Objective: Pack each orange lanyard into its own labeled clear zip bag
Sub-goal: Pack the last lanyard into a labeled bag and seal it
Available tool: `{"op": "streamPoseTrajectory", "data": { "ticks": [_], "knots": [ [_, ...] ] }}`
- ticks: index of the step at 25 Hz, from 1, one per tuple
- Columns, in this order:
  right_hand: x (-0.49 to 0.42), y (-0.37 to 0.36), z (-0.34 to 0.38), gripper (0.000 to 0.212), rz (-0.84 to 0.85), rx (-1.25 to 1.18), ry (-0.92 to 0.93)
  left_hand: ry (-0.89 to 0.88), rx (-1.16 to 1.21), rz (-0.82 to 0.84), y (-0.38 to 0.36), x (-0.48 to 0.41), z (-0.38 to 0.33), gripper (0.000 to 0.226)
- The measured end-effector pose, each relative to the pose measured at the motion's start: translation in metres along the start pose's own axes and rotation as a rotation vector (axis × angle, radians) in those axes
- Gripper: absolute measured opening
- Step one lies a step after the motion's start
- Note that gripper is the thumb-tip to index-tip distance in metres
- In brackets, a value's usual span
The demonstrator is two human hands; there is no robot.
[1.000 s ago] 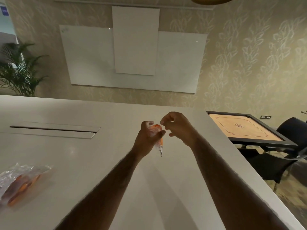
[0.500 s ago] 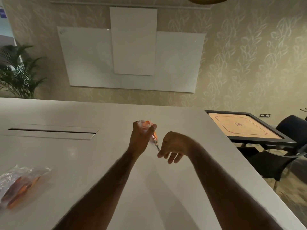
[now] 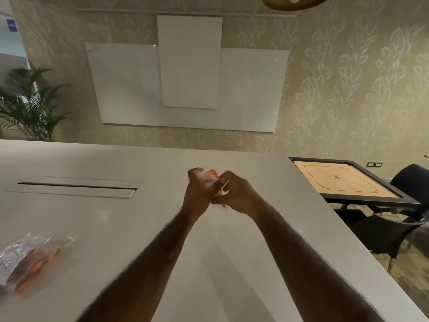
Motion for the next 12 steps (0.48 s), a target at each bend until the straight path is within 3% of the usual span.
{"op": "streamPoseTrajectory", "data": {
  "ticks": [2,4,8,12],
  "knots": [
    [0.0,0.009,0.011,0.015,-0.106,0.019,0.104,0.025,-0.006,0.004,-0.002,0.007,-0.001,0.079],
    [-0.001,0.013,0.008,0.004,-0.121,-0.004,0.098,-0.062,-0.064,-0.02,0.003,0.011,-0.009,0.067],
    [-0.003,0.016,-0.009,0.02,-0.08,-0.116,0.049,-0.191,-0.106,-0.037,0.014,0.011,-0.025,0.015],
    [0.0,0.02,0.0,0.054,-0.107,-0.131,0.159,-0.196,-0.103,-0.074,0.02,0.009,-0.031,0.015]
  ]
}}
Point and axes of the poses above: each hand's wrist, its own x-axis away from the middle knuckle, its own y-axis out of the back of the hand, z = x × y, the point moved 10 cm from there along -x, towards the middle knuckle, and after that the axes turned 5 degrees about z, right-handed, at the moved point
